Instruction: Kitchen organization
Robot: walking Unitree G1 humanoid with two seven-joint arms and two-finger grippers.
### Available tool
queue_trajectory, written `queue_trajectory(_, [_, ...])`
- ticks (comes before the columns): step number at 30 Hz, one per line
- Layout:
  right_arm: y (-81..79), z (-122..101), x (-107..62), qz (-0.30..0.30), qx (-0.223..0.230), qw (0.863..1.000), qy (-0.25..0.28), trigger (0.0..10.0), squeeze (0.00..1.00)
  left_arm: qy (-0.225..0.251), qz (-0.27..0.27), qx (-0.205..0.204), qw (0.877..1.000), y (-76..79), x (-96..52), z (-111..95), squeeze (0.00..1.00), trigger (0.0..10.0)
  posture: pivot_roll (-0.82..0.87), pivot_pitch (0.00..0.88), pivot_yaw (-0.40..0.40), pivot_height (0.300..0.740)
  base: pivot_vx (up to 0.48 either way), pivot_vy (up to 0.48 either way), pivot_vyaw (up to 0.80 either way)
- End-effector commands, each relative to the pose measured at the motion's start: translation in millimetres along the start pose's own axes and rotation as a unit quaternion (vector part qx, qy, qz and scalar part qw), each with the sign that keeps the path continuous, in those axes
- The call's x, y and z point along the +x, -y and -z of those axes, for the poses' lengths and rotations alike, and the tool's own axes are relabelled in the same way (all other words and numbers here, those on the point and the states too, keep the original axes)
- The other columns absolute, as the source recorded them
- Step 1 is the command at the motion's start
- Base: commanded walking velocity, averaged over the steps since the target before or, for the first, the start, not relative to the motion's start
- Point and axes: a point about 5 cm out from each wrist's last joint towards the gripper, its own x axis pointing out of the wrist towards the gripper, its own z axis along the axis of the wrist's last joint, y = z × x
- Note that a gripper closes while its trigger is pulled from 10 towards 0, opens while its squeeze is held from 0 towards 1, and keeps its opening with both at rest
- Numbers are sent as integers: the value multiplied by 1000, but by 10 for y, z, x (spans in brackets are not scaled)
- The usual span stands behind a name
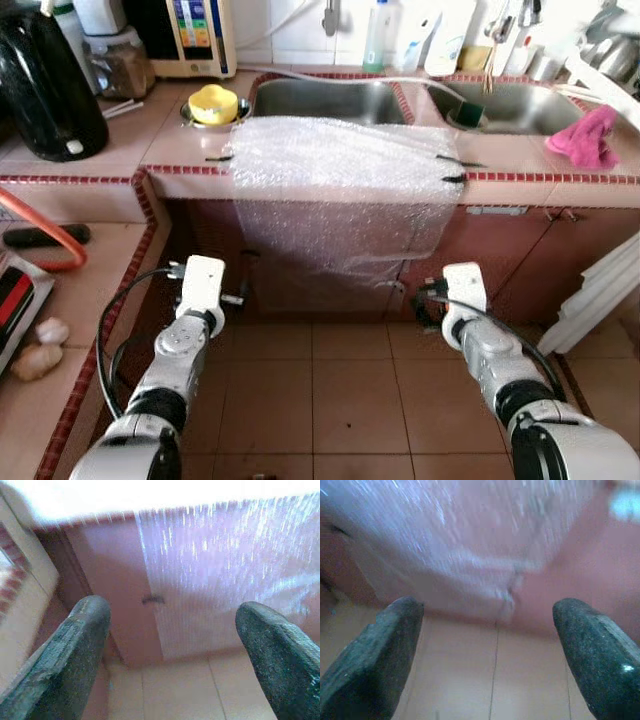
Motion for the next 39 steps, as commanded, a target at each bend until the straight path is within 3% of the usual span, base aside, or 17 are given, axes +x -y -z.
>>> queue_trajectory(1, [-1,-128,-39,-32,-34,998,45,10000,0,50,2,-6,999,14,-85,-157,0,10000,57,0,10,740,0,0,0])
queue_trajectory(4, [-82,-185,-175,-69,-80,991,81,10000,0,99,8,3,995,33,-283,-270,0,10000,53,0,8,740,0,0,0])
queue_trajectory(9, [-143,-184,-341,-73,-103,986,111,10000,0,99,8,14,995,49,-475,-187,0,10000,50,0,0,740,0,0,0])
queue_trajectory(13, [-177,-83,-524,-50,-40,989,133,10000,0,76,8,19,997,62,-764,-26,0,10000,56,0,-23,740,0,0,0])
queue_trajectory(15, [-154,-1,-628,-16,14,993,118,10000,0,64,-9,20,998,5,-873,-3,0,10000,75,0,-32,740,0,0,0])
queue_trajectory(16, [-154,-1,-628,-16,14,993,118,10000,0,64,-9,20,998,5,-873,-3,0,10000,75,0,-32,740,0,0,0])
queue_trajectory(17, [-130,5,-666,10,30,992,120,10000,0,67,-15,24,997,-33,-877,-35,102,10000,86,0,-39,740,0,0,0])
queue_trajectory(18, [-137,12,-694,13,65,990,124,10000,0,72,-17,27,997,-59,-877,-65,302,10000,89,0,-38,740,0,0,0])
queue_trajectory(19, [-143,13,-706,13,88,988,126,10000,0,76,-22,32,996,-78,-876,-87,365,10000,91,0,-38,740,0,0,0])
queue_trajectory(22, [-166,80,-696,16,88,988,122,10000,0,78,-30,41,996,-95,-869,-111,475,10000,98,0,-26,740,0,0,0])
queue_trajectory(24, [-175,91,-682,22,92,988,118,10000,0,85,-35,54,994,-90,-861,-149,439,10000,97,0,-24,740,0,0,0])
queue_trajectory(26, [-218,26,-670,19,96,988,120,10000,0,103,-25,60,993,-51,-820,-269,302,10000,95,0,-20,740,0,0,0])
queue_trajectory(27, [-249,-15,-670,14,95,988,125,10000,0,112,-23,66,991,-41,-799,-321,0,10000,91,0,-13,740,0,0,0])
queue_trajectory(34, [-246,-184,-576,18,86,985,147,10000,0,147,-21,63,987,47,-680,-527,0,10000,90,0,-23,740,0,0,0])
queue_trajectory(35, [-245,-237,-535,29,71,986,147,10000,0,153,-27,46,987,45,-674,-542,1000,10000,80,0,-31,740,0,0,0])
queue_trajectory(38, [-252,-408,-537,43,13,986,161,10000,0,163,-48,23,985,54,-686,-596,1000,10000,58,0,-38,740,0,0,0])
queue_trajectory(39, [-256,-435,-542,42,10,985,166,10000,549,167,-51,20,984,64,-687,-609,1000,10000,55,0,-41,740,0,0,0])
